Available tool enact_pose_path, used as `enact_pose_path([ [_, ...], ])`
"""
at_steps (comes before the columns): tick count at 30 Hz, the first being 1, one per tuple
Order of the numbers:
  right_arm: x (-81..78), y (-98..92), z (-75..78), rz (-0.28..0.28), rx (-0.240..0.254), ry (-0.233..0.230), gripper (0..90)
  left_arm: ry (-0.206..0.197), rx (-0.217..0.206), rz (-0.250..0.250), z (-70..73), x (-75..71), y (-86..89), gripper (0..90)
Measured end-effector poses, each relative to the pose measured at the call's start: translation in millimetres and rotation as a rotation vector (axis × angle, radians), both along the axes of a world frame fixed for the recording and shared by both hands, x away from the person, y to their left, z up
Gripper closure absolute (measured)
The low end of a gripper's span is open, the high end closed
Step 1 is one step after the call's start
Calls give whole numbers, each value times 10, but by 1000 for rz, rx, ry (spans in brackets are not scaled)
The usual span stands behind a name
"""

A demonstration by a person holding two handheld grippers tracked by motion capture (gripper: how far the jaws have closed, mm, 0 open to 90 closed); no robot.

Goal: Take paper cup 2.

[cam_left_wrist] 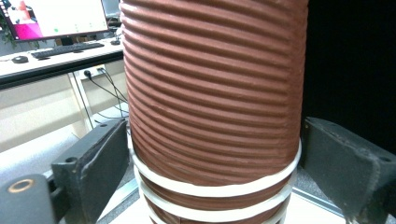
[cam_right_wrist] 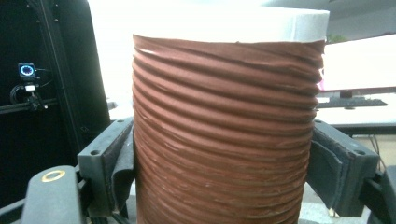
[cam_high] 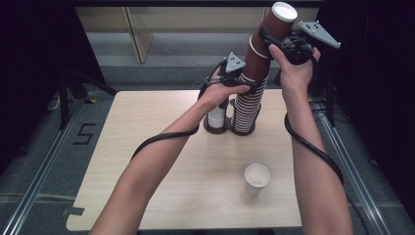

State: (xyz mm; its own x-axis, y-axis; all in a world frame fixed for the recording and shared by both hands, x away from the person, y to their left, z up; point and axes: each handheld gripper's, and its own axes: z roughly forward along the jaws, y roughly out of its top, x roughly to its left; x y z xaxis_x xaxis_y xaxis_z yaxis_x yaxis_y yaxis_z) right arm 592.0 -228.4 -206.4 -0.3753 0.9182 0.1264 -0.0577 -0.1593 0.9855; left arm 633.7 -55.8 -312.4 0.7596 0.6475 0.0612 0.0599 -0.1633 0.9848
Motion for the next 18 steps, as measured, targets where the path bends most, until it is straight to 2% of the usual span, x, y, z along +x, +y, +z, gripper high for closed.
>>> enact_pose_path([
  [3,-29,-13,24,-4,6,-9,191,0,-1,3,-4,-3,0,87],
  [7,-84,-27,62,-1,47,-29,191,-12,6,12,-4,-22,-4,89],
  [9,-122,-40,85,-10,34,-37,191,-18,13,17,-4,-44,12,90],
  [10,-146,-59,95,-14,31,-48,191,-20,-7,18,-12,-61,1,83],
  [13,-198,-109,101,-12,47,-52,191,-27,13,9,-20,-118,29,60],
  [18,-344,-194,74,-21,25,-77,191,-55,9,-13,6,-303,126,48],
])
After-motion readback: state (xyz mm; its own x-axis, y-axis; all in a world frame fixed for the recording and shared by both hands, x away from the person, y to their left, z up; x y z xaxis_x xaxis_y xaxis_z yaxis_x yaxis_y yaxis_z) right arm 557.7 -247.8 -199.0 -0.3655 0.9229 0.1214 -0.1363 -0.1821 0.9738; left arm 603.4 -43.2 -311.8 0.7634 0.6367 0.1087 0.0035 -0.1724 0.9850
